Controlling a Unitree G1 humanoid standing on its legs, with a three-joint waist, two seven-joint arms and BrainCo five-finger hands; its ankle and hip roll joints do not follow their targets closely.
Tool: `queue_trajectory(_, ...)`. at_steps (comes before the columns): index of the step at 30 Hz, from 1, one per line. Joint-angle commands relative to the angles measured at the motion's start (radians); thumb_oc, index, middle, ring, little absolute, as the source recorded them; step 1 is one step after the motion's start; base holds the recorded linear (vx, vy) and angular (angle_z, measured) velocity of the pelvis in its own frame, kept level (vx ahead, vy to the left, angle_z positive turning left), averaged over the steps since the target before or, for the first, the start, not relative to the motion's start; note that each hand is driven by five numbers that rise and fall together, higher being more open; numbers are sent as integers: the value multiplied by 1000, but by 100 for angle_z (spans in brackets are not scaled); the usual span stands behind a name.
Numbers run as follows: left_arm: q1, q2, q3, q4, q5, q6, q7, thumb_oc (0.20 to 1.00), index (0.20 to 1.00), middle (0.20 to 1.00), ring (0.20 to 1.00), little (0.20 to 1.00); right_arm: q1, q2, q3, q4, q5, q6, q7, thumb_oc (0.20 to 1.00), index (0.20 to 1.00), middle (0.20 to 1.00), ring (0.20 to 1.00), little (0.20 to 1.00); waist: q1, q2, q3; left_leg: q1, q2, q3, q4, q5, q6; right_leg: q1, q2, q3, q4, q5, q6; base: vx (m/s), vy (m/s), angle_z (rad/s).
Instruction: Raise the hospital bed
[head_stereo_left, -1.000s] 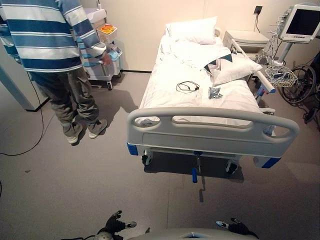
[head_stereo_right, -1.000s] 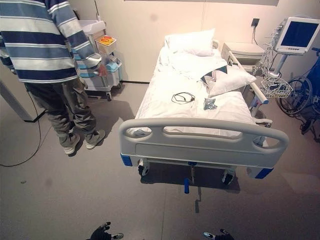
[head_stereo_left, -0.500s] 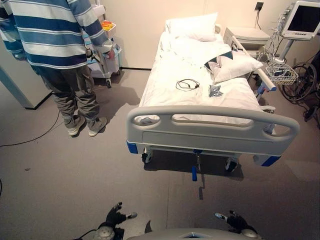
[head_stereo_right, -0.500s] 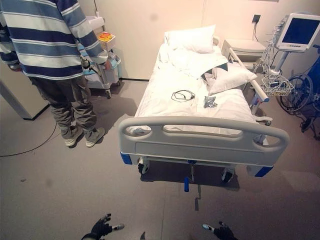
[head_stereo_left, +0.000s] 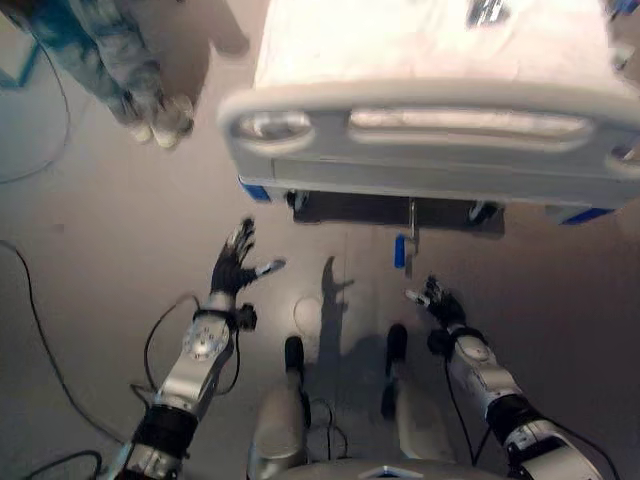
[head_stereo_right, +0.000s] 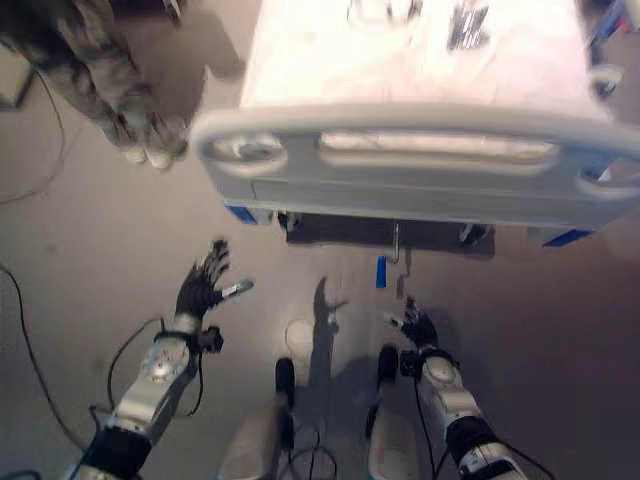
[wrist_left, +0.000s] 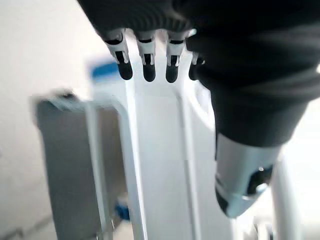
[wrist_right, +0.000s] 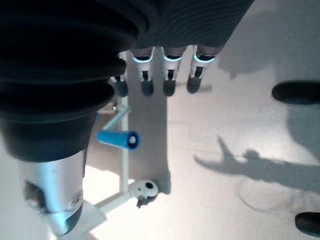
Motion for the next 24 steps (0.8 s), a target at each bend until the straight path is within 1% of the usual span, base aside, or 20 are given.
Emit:
queue_trajectory(1, -91, 74, -15, -144, 55, -45, 1, 1000, 1000, 1000, 1000, 1000, -45, -31, 3, -93, 78, -54, -11, 1000, 1000, 1000, 1000, 1000, -3, -11, 29, -115, -26, -45, 116, -24, 44, -79, -51, -22, 264, -163, 51, -102, -62, 0)
queue_trajectory(4, -180, 115, -55, -222, 63, -48, 8, 1000, 1000, 1000, 1000, 1000, -104, -51, 16, -148, 119, -64, -23, 1000, 1000, 1000, 1000, 1000, -2, -10, 64, -213, -22, -51, 154, -12, 33, -168, -55, -23, 302, -162, 50, -77, -46, 12)
queue_trajectory(7, -213, 124, -66, -273, 68, -48, 20, 1000, 1000, 1000, 1000, 1000, -135, -50, 15, -175, 153, -76, -43, 1000, 1000, 1000, 1000, 1000, 1, -8, 70, -265, -18, -54, 165, -10, 33, -223, -59, -27, 322, -163, 51, -41, -18, 10)
queue_trajectory(8, -228, 113, -70, -304, 58, -48, 32, 1000, 1000, 1000, 1000, 1000, -151, -49, 20, -211, 176, -87, -53, 1000, 1000, 1000, 1000, 1000, -1, -10, 70, -302, -17, -52, 170, -7, 33, -262, -57, -27, 328, -162, 49, 0, 0, 0)
queue_trajectory(9, -230, 113, -69, -304, 58, -48, 33, 1000, 1000, 1000, 1000, 1000, -153, -49, 20, -211, 176, -87, -53, 1000, 1000, 1000, 1000, 1000, -1, -10, 70, -306, -17, -52, 173, -7, 33, -266, -58, -26, 331, -162, 49, 0, 0, 0)
queue_trajectory(13, -241, 94, -80, -370, 39, -45, 60, 1000, 1000, 1000, 1000, 1000, -193, -64, 24, -274, 228, -106, -80, 1000, 1000, 1000, 1000, 1000, 1, -19, 70, -392, -17, -58, 187, -9, 31, -351, -57, -28, 348, -168, 46, -12, -19, 6)
queue_trajectory(17, -251, 90, -89, -388, 47, -33, 76, 1000, 1000, 1000, 1000, 1000, -223, -77, 37, -302, 264, -113, -86, 1000, 1000, 1000, 1000, 1000, 2, -28, 70, -440, -15, -59, 193, -9, 31, -397, -58, -32, 350, -162, 45, 0, -3, 2)
queue_trajectory(19, -261, 92, -95, -390, 50, -23, 90, 1000, 1000, 1000, 1000, 1000, -262, -92, 50, -308, 291, -115, -95, 1000, 1000, 1000, 1000, 1000, 6, -37, 70, -476, -18, -65, 193, -5, 32, -424, -57, -39, 346, -156, 43, 0, 0, 0)
queue_trajectory(24, -270, 88, -93, -402, 50, -15, 104, 1000, 1000, 1000, 1000, 1000, -310, -98, 60, -291, 324, -116, -101, 1000, 1000, 1000, 1000, 1000, 11, -44, 70, -507, -22, -75, 199, -6, 32, -443, -61, -52, 345, -157, 40, 4, -21, 8)
